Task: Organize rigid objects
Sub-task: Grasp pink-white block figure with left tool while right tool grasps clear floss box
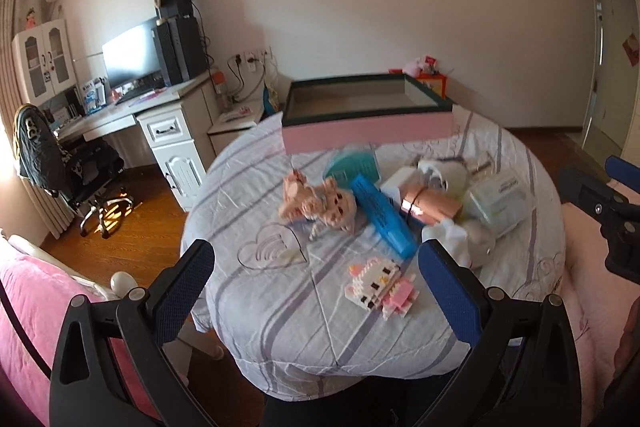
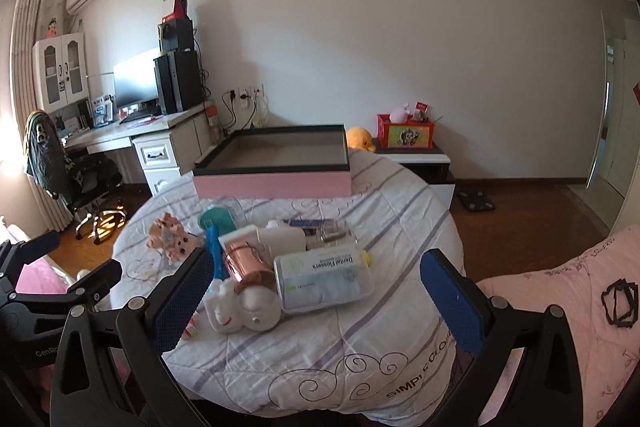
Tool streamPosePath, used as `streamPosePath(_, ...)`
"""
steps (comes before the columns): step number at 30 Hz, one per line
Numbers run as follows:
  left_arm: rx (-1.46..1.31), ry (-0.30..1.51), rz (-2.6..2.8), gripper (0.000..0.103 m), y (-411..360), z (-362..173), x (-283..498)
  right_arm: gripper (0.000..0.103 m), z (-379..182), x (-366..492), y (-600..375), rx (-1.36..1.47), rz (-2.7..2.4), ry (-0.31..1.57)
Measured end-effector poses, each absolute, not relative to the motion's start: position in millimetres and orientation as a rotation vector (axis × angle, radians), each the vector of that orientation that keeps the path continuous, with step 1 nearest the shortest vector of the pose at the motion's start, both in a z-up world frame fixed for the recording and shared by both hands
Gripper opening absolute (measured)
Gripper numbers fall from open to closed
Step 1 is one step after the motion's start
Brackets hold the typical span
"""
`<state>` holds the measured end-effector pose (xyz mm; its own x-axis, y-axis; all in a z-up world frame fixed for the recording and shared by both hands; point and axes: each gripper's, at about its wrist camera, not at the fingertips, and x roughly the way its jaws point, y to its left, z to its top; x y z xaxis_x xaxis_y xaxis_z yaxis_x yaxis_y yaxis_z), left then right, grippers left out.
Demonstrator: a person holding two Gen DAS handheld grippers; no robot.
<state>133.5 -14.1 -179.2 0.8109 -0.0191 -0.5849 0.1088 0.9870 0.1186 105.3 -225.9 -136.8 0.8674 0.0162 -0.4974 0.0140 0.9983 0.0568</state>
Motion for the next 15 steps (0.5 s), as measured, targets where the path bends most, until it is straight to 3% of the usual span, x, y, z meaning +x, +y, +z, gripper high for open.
streamPosePath(12, 0.164, 0.754, -0.164, 0.103, -31.3, -246.6, 164.5, 0.103, -197.1, 140.4, -244.4, 0.100, 0.026, 0.671)
streamPosePath(15, 0.134, 0.765, -0.174, 0.095, -26.7, -248.6, 173.6, 0.103, -200.8, 145.4, -246.1, 0.103, 0.030, 0.681)
